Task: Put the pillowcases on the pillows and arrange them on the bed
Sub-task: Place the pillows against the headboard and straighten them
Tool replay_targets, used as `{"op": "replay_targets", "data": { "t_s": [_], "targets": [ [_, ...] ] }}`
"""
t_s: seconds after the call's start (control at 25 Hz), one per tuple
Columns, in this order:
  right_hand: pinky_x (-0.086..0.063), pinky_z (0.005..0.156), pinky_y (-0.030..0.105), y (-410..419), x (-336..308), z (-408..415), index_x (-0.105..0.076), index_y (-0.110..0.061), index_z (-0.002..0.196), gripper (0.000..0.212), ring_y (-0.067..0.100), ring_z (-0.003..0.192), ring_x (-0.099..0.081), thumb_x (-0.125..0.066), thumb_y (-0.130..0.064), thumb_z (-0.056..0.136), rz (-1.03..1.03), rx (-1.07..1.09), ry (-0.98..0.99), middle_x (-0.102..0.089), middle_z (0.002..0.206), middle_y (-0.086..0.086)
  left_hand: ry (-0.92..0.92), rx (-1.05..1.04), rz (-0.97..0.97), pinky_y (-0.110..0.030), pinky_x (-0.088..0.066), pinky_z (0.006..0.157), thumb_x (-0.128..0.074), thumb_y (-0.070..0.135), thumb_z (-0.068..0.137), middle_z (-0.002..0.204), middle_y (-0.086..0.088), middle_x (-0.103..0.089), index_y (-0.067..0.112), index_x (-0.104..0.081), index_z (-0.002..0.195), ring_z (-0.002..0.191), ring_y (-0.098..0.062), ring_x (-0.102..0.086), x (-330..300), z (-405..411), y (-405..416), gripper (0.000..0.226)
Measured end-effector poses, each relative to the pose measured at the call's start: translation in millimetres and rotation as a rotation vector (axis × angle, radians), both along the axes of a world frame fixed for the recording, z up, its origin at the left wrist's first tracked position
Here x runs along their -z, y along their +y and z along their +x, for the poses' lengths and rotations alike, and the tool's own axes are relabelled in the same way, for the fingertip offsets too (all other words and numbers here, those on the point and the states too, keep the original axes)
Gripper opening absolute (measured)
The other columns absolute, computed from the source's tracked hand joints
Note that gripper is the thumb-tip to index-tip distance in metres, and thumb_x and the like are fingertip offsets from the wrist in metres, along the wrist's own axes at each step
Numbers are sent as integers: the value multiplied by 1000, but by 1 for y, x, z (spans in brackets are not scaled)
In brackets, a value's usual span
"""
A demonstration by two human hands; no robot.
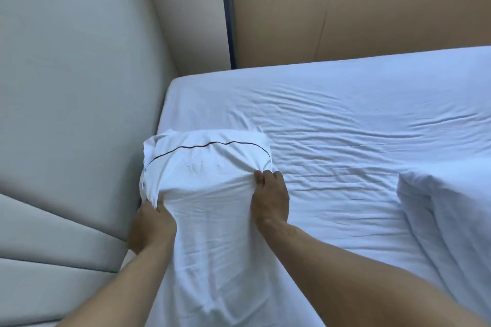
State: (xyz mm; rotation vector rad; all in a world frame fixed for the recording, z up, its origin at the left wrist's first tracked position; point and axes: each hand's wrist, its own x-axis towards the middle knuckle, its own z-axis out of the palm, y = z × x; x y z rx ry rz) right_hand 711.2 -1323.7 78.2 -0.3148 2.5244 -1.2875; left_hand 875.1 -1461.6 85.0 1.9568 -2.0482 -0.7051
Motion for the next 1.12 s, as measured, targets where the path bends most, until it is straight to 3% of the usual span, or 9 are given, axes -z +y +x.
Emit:
{"op": "replay_targets", "data": {
  "t_s": [0.16, 0.32, 0.36, 0.44, 0.52, 0.68, 0.8, 0.92, 1.12],
  "targets": [
    [-36, 74, 34, 26, -71, -73, -51, -13, 81, 36, 24, 87, -51, -39, -35, 108, -99, 126, -12, -53, 99, 1, 73, -30, 3, -49, -43, 101, -31, 52, 106, 128, -21, -61, 6, -58, 129, 119, -42, -55, -67, -86, 29, 59],
    [-34, 73, 29, 101, -133, -164, -57, -12, 83, 35, 23, 84, -48, -42, -30, 108, -415, 472, -44, -56, 91, 10, 116, 285, -149, -47, -39, 103, -32, 50, 106, 136, -21, -58, 7, -58, 133, 125, -42, -52, -141, -231, 58, 57],
    [-33, 72, 26, 120, -140, -185, -63, -3, 95, 35, 24, 87, -49, -43, -28, 108, -498, 572, -33, -58, 112, 19, 118, 399, -195, -49, -34, 109, -31, 50, 106, 149, -18, -50, 12, -50, 144, 135, -40, -44, -155, -270, 64, 57],
    [-31, 71, 22, 158, -141, -223, -64, -2, 98, 38, 27, 89, -53, -41, -30, 108, -508, 682, -17, -53, 88, 1, 80, 621, -251, -54, -13, 120, -28, 53, 105, 169, -9, -15, 27, -17, 161, 154, -31, -13, -172, -341, 89, 63],
    [-33, 76, 27, 189, -122, -251, -64, -8, 98, 35, 28, 93, -53, -38, -30, 107, -391, 636, -131, -58, 106, 12, 7, 778, -278, -55, -1, 123, -25, 58, 104, 170, -6, 2, 31, -1, 162, 156, -25, 4, -172, -388, 132, 68],
    [-41, 94, 35, 232, -64, -265, -52, -4, 135, 43, 35, 126, -50, -36, -30, 105, -83, 360, -484, -53, 139, 18, -311, 1124, -383, -55, 3, 124, -18, 60, 103, 170, 0, 3, 32, -1, 162, 157, -23, 6, -120, -396, 217, 67],
    [-41, 103, 35, 262, -41, -265, -60, -8, 125, 34, 33, 126, -52, -37, -19, 103, 30, 170, -442, -56, 136, 18, -448, 1196, -272, -56, 2, 124, -19, 59, 104, 171, -1, 2, 29, -7, 162, 157, -23, 7, -79, -372, 254, 67],
    [-38, 92, 30, 307, -36, -261, -60, -13, 113, 24, 25, 113, -53, -42, -24, 100, 63, 64, -374, -61, 124, 11, -544, 1139, -111, -58, -3, 123, -17, 62, 103, 170, -4, -1, 24, -8, 162, 156, -26, 4, -50, -331, 284, 70],
    [-31, 112, 35, 390, -48, -229, -43, -15, 151, 51, 25, 143, -39, -39, -37, 105, 212, -95, -231, -44, 155, 9, -537, 1076, 22, -59, -15, 121, -20, 66, 101, 169, -11, -11, 18, -15, 161, 155, -32, -7, -49, -277, 334, 76]
  ]
}}
